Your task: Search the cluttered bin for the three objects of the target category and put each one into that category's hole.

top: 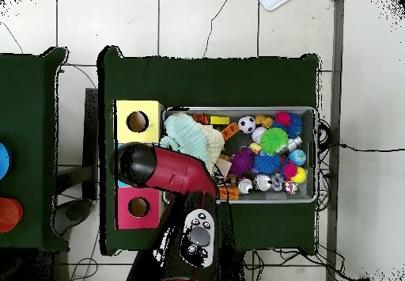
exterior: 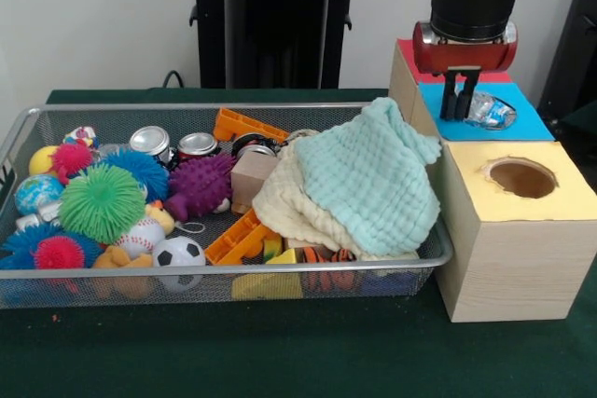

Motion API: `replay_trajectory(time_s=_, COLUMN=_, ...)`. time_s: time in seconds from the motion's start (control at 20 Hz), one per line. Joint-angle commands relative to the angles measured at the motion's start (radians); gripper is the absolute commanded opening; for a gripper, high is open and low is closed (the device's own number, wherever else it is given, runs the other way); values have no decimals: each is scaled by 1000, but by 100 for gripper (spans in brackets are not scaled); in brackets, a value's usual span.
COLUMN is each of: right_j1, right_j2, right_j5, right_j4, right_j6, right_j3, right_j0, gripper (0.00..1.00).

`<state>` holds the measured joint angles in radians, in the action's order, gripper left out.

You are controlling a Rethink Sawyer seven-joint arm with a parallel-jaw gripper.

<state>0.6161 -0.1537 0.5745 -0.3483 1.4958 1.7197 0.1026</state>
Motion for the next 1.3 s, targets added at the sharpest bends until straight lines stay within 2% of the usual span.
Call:
replay_trajectory(time_s=0.05, right_j1=22, right_j2=14, right_j5=224, right_j4=23, right_j6=233, right_j3=-7, right_j0=19, gripper=0)
replay_trajectory(time_s=0.25, right_j1=69, right_j2=-21, right_j5=351, right_j4=51, right_j6=227, right_j3=-32, right_j0=23, gripper=0)
replay_trajectory(time_s=0.4, right_j1=80, right_j2=-23, right_j5=366, right_j4=51, right_j6=223, right_j3=-25, right_j0=22, gripper=0)
replay_trajectory(time_s=0.55, right_j1=100, right_j2=-30, right_j5=424, right_j4=56, right_j6=234, right_j3=-52, right_j0=23, gripper=0)
replay_trajectory(time_s=0.85, right_j1=95, right_j2=9, right_j5=359, right_j4=1, right_j6=252, right_j3=-20, right_j0=29, gripper=0)
replay_trajectory(time_s=1.3, right_j1=37, right_j2=52, right_j5=201, right_j4=-47, right_j6=237, right_j3=23, right_j0=28, gripper=0)
